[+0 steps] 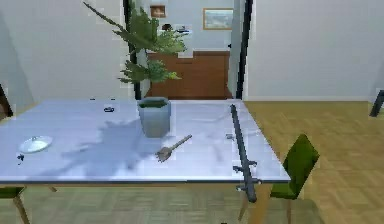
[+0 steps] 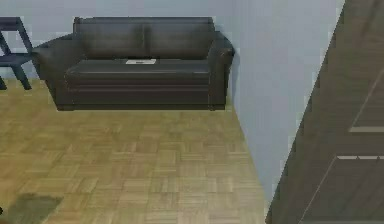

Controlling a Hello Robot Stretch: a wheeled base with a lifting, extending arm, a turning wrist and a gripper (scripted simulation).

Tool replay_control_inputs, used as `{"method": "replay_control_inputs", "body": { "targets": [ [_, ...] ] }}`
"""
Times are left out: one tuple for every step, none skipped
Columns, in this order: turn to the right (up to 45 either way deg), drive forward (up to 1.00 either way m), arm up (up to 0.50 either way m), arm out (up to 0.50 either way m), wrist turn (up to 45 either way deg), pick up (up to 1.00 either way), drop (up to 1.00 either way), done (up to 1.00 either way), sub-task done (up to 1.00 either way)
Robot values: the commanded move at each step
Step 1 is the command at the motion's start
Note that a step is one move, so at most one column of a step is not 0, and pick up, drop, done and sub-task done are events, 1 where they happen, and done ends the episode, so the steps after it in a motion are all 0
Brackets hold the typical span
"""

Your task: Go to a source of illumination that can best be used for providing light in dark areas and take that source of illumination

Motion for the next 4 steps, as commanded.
{"method": "replay_control_inputs", "body": {
  "targets": [
    [45.0,0.00,0.00,0.00,0.0,0.00,0.00,0.00,0.00],
    [9.0,0.00,0.00,0.00,0.0,0.00,0.00,0.00,0.00],
    [0.0,0.55,0.00,0.00,0.0,0.00,0.00,0.00,0.00],
    [-27.0,0.00,0.00,0.00,0.0,0.00,0.00,0.00,0.00]
  ]
}}
